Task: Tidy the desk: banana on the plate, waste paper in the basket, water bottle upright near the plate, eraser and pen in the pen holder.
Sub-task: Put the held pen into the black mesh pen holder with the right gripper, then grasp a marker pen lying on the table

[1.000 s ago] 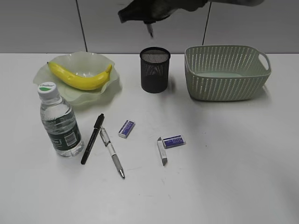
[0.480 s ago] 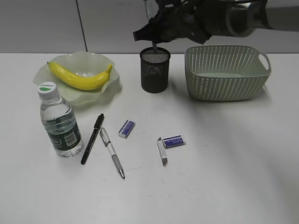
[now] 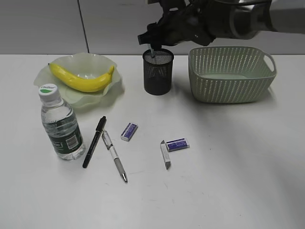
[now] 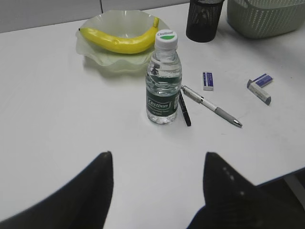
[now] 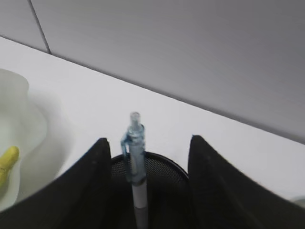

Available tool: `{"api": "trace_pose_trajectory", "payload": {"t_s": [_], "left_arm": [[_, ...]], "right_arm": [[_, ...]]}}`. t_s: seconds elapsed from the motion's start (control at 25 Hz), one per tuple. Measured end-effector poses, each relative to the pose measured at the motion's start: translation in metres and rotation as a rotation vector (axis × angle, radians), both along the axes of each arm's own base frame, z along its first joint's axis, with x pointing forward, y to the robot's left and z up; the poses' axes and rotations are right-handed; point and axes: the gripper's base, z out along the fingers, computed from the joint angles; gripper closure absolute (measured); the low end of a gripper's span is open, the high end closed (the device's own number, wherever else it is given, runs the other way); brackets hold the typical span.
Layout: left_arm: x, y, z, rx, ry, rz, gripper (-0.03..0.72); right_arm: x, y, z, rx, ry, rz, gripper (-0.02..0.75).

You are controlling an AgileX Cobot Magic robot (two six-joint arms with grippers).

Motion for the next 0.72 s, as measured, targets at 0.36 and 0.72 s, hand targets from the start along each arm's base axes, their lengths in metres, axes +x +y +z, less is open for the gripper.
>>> {"api": "trace_pose_trajectory", "payload": {"t_s": [0.36,0.72], "left_arm": [[0.000,0.000,0.000,0.000,0.000,0.000,0.241],[0.000,0.000,0.000,0.000,0.000,0.000,0.241]], "right_arm": [[-0.060,-0.029,0.112,-0.185,0.134,-0.129,0.322],[-0.183,-0.082,0.196,-0.332,0.378,-0.038,0.377]]}}
